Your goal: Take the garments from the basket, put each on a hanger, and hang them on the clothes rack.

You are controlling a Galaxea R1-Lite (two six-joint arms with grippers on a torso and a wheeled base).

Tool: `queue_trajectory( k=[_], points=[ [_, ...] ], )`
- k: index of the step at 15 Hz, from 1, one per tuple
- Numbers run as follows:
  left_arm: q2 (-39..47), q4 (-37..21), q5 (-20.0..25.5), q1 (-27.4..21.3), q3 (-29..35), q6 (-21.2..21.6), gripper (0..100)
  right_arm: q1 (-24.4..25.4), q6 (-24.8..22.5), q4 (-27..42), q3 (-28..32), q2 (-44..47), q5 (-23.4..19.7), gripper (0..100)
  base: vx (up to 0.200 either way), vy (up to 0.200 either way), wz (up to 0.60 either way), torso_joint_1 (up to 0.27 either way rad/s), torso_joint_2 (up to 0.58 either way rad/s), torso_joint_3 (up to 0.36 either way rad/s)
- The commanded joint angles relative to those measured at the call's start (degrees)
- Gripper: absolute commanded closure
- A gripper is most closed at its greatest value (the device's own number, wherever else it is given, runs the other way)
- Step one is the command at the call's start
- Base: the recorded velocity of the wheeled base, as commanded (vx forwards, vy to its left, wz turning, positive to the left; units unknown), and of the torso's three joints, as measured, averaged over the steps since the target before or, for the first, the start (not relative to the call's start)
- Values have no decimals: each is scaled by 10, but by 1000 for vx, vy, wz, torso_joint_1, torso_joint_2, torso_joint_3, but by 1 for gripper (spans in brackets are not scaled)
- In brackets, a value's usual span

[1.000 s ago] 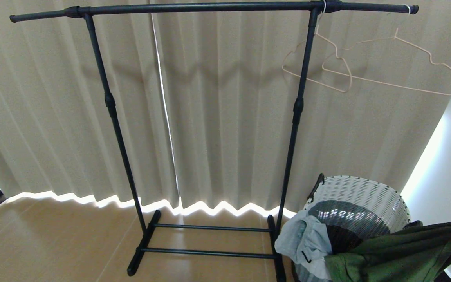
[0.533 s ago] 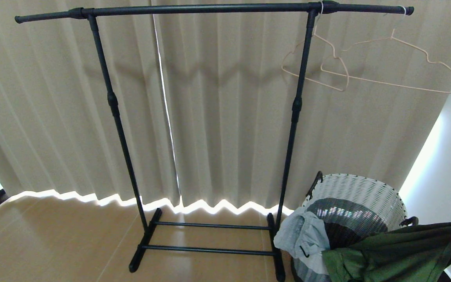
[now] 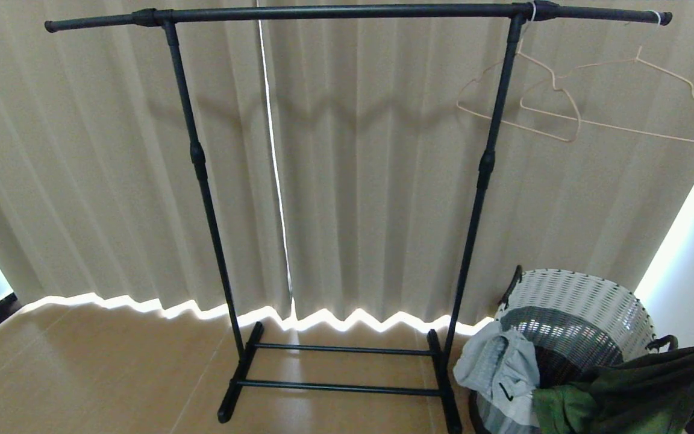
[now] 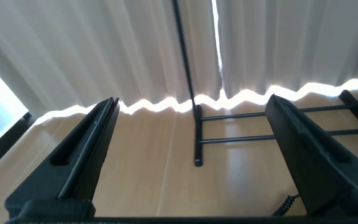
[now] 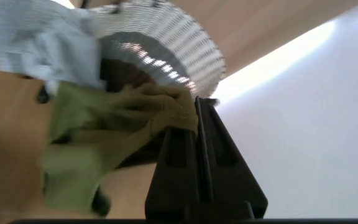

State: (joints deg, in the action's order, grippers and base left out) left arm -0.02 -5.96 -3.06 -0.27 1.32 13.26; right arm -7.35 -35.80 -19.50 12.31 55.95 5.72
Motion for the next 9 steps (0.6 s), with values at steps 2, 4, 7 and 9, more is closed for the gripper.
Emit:
queue_trajectory(
  k=[2, 4, 7, 9],
  points=[
    [0, 0, 0, 0, 0, 0, 0, 1, 0, 1, -2, 2, 0, 100, 0, 200, 0, 0, 7, 2],
    [0, 0, 0, 0, 0, 2, 0, 1, 1, 22, 3, 1, -1, 100, 0, 0, 0, 0, 0, 0],
    [0, 0, 1, 0, 0, 4, 0, 1, 12, 25, 3, 5, -26, 100, 0, 0, 0, 0, 0, 0],
    [0, 0, 8, -1, 0, 19, 0, 1, 15, 32, 6, 6, -40, 100, 0, 0, 0, 0, 0, 0]
  ],
)
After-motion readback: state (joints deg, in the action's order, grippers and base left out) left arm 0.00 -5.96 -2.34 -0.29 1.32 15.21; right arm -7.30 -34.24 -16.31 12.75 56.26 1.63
